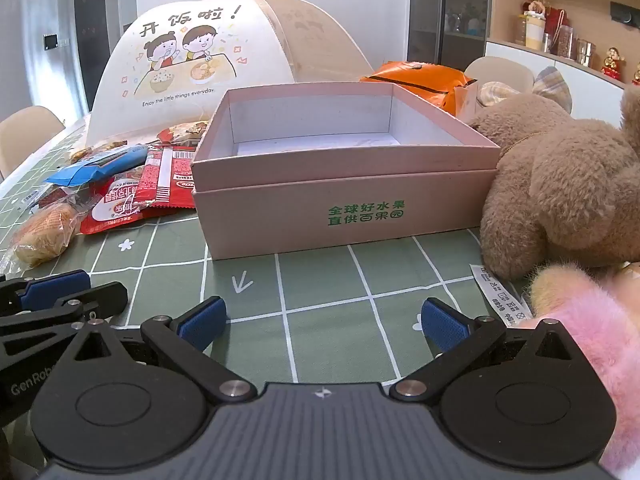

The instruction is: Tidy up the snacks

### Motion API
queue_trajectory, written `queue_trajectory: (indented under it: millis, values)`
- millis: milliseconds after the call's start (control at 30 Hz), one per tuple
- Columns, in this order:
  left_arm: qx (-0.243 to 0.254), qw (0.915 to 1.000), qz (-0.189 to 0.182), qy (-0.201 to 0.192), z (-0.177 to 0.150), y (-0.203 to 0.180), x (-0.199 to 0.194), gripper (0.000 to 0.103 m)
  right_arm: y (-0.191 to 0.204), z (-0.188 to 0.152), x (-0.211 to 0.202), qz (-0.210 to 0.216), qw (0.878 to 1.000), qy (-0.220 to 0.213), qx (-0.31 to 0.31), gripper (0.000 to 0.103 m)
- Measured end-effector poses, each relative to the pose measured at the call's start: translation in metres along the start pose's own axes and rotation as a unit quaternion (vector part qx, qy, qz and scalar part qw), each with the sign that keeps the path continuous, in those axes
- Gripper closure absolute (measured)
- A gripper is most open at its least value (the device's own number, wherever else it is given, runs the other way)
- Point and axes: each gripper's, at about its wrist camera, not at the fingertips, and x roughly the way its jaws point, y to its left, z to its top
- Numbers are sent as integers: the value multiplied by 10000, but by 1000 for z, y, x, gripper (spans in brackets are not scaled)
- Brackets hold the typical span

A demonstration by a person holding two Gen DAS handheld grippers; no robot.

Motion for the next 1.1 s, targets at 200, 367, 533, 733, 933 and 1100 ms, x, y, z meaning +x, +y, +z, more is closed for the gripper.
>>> queue_trajectory:
  millis: [200, 367, 533, 733, 933, 1100]
  values:
    - [-81, 9999, -62, -14, 0, 1, 0, 66, 0, 0, 0, -1, 10000, 0, -3, 0]
    - [-89, 9999, -68, -15, 0, 1, 0, 66, -1, 0, 0, 30, 10000, -2, -5, 0]
    - [-81, 9999, -59, -15, 0, 1, 0, 66, -1, -1, 0, 62, 10000, -8, -1, 0]
    - [-79, 10000, -58, -15, 0, 0, 0, 66, -1, 0, 0, 64, 10000, -9, -11, 0]
    - [-86, 9999, -64, -15, 0, 1, 0, 66, 0, 0, -1, 63, 10000, -6, -14, 0]
    - [-87, 9999, -64, -15, 0, 1, -1, 66, 0, 0, -1, 61, 10000, -5, -16, 0]
